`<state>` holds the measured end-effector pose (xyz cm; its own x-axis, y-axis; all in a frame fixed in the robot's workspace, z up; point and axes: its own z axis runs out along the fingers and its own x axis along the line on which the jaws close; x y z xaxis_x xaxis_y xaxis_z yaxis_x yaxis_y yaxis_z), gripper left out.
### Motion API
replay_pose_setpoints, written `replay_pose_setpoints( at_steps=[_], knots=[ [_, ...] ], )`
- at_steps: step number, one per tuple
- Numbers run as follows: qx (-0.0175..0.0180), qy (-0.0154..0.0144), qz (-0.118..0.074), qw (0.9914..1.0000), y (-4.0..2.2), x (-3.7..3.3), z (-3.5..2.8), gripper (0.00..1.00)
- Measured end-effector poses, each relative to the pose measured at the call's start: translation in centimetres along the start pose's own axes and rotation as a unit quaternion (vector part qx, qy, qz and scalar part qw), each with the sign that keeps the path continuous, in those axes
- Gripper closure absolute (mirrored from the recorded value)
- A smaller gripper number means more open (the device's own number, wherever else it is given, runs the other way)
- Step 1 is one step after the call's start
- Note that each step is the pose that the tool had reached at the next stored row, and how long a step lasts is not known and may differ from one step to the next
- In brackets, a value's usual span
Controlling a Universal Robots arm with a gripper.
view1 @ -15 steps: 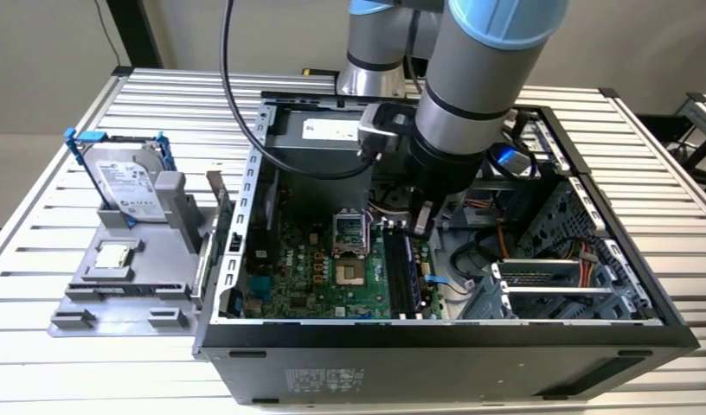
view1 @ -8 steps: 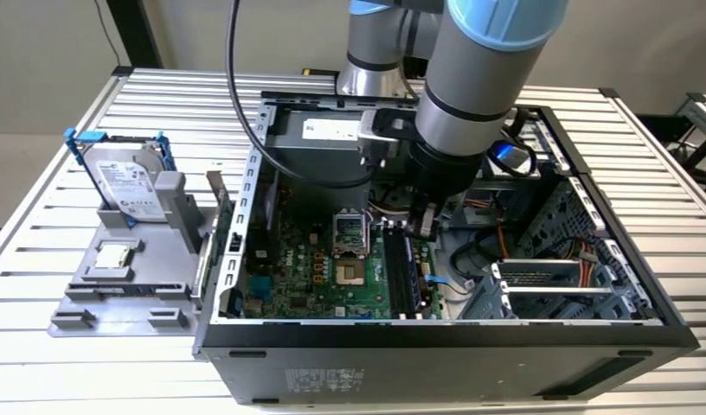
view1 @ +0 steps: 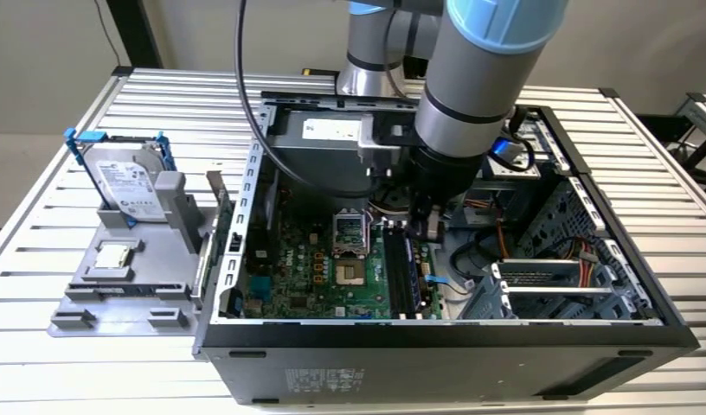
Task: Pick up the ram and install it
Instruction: 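Press down the ram until it locks into place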
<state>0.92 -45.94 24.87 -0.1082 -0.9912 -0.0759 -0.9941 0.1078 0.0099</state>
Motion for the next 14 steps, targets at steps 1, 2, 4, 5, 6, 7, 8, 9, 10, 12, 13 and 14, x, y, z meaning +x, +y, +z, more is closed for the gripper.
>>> replay_pose_setpoints(
  at_steps=[1,2,4,5,6,7,8,9,10,12,13,14],
  knots=[
    [-0.0003,0.0001,-0.005,0.99999,-0.01,0.01,0.04,1.00],
    [-0.0007,0.0003,-0.010,0.99995,-0.02,0.02,0.06,1.00],
    [-0.0014,0.0004,-0.020,0.99979,-0.02,0.04,0.08,1.00],
    [-0.0018,0.0004,-0.026,0.99966,-0.03,0.05,0.10,1.00],
    [-0.0020,0.0004,-0.030,0.99954,-0.04,0.06,0.12,1.00],
    [-0.0021,0.0004,-0.031,0.99951,-0.04,0.06,0.12,1.00],
    [-0.0021,0.0004,-0.031,0.99950,-0.04,0.06,0.12,1.00],
    [-0.0022,0.0004,-0.032,0.99950,-0.05,0.06,0.12,1.00],
    [-0.0022,0.0004,-0.032,0.99949,-0.09,0.06,0.13,1.00],
    [-0.0023,0.0004,-0.032,0.99950,-0.22,0.22,0.13,1.00],
    [-0.0024,0.0004,-0.032,0.99950,-0.30,0.32,0.16,1.00],
    [-0.0024,0.0003,-0.032,0.99950,-0.33,0.37,0.26,1.00]
  ],
)
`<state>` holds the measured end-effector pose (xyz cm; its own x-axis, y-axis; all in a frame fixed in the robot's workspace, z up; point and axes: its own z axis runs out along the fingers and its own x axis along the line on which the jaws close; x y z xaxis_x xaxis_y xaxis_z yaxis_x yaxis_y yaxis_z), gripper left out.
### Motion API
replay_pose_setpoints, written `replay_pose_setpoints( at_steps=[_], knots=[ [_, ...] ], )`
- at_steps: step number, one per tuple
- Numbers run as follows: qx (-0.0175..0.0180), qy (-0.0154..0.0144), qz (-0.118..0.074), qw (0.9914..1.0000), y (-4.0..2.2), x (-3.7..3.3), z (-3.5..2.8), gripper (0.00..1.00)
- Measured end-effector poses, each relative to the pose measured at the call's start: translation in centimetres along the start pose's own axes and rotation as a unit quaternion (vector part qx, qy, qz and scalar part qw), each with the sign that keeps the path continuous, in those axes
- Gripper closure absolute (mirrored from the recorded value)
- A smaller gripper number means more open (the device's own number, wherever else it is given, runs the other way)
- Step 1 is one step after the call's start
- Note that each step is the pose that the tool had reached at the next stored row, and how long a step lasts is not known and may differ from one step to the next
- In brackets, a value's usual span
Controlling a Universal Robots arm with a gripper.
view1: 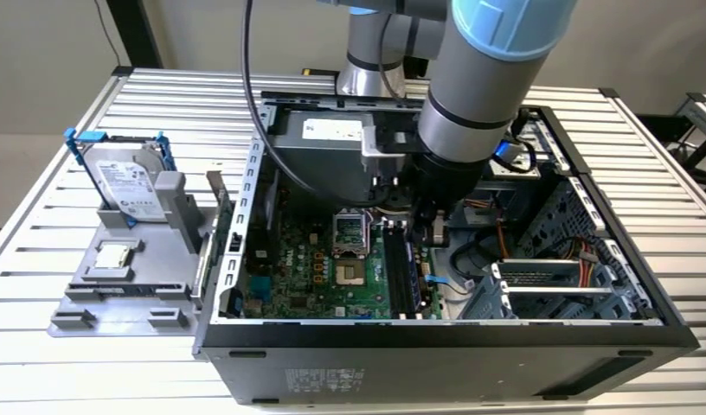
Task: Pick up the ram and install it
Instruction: 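Press down the ram until it locks into place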
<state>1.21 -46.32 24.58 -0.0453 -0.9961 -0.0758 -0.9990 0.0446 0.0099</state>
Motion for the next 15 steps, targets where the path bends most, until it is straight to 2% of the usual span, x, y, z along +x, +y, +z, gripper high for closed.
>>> replay_pose_setpoints(
  at_steps=[8,15],
  knots=[
    [0.0000,0.0000,0.000,1.00000,-0.17,0.66,1.16,1.00],
    [-0.0010,0.0008,0.000,1.00000,-0.39,1.24,1.30,1.00]
  ],
)
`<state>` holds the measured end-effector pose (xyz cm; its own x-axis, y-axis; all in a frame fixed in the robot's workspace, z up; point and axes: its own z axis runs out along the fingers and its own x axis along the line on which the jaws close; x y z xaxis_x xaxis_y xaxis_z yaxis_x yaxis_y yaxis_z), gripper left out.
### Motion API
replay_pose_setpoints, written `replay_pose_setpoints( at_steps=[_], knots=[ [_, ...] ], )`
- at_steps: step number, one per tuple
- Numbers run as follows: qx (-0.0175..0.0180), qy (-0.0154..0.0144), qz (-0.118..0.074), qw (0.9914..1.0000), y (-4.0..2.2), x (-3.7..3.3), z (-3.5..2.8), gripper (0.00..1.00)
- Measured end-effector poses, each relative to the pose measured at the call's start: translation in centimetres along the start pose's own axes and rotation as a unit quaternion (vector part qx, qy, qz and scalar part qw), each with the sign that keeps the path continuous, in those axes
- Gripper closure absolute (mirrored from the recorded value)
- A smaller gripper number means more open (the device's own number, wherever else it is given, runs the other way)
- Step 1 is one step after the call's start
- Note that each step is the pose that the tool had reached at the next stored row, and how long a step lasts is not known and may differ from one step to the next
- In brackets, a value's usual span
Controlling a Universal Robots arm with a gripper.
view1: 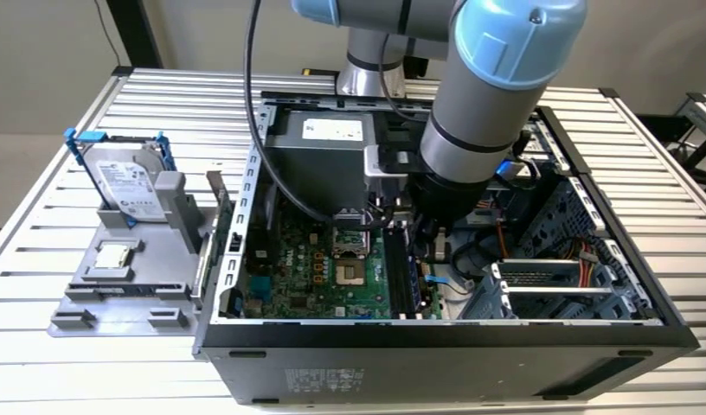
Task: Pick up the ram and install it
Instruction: 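Press down the ram until it locks into place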
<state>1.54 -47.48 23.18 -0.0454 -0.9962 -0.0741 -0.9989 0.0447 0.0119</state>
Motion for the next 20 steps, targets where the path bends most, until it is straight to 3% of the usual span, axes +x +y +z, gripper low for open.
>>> replay_pose_setpoints(
  at_steps=[5,13,17,20],
  knots=[
    [-0.0001,-0.0001,0.000,1.00000,-0.01,0.11,0.10,1.00],
    [-0.0004,0.0008,0.000,1.00000,-0.02,0.24,1.47,1.00],
    [-0.0009,0.0013,0.000,1.00000,-0.03,0.21,1.53,1.00],
    [-0.0014,0.0035,0.000,0.99999,-0.04,0.19,1.59,1.00]
  ],
)
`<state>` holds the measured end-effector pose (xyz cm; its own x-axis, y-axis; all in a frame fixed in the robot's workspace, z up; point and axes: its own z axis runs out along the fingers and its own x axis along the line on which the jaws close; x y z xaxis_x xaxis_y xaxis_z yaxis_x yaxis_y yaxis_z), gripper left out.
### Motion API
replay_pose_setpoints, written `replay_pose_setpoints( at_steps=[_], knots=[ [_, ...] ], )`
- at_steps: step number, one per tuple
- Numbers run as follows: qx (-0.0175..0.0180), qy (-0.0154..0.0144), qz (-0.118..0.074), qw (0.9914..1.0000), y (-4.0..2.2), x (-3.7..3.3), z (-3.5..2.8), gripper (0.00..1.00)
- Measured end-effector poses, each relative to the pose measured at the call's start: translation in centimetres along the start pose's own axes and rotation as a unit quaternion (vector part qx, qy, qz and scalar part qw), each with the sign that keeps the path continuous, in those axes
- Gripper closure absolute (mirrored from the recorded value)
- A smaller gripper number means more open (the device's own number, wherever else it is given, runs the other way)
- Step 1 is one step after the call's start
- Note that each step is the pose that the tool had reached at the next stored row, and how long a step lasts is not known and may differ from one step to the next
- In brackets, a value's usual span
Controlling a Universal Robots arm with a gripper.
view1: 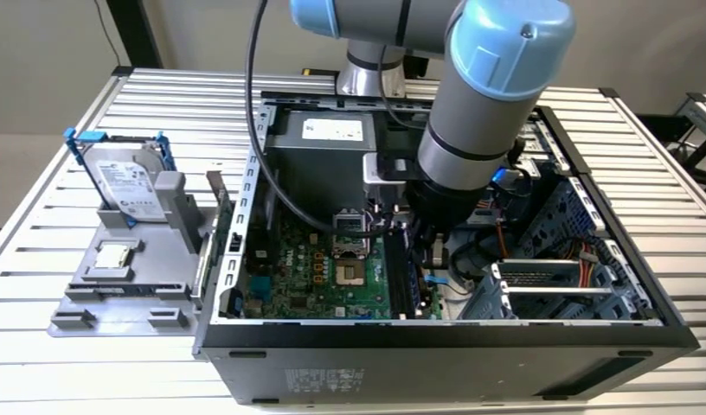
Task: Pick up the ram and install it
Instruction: 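Press down the ram until it locks into place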
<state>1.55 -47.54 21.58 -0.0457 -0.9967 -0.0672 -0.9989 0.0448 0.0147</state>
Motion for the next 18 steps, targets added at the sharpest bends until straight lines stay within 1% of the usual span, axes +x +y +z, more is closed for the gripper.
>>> replay_pose_setpoints(
  at_steps=[2,3,4,5,7,18],
  knots=[
    [-0.0004,0.0017,0.000,1.00000,-0.01,-0.02,0.04,1.00],
    [-0.0005,0.0028,0.000,1.00000,-0.01,-0.07,-0.16,1.00],
    [-0.0001,0.0013,0.000,1.00000,-0.01,-0.14,-0.73,1.00],
    [-0.0002,0.0016,0.000,1.00000,0.00,-0.14,-0.92,1.00],
    [-0.0004,0.0021,0.000,1.00000,0.01,-0.11,-0.97,1.00],
    [-0.0004,0.0021,0.000,1.00000,0.01,-0.11,-0.97,1.00]
  ],
)
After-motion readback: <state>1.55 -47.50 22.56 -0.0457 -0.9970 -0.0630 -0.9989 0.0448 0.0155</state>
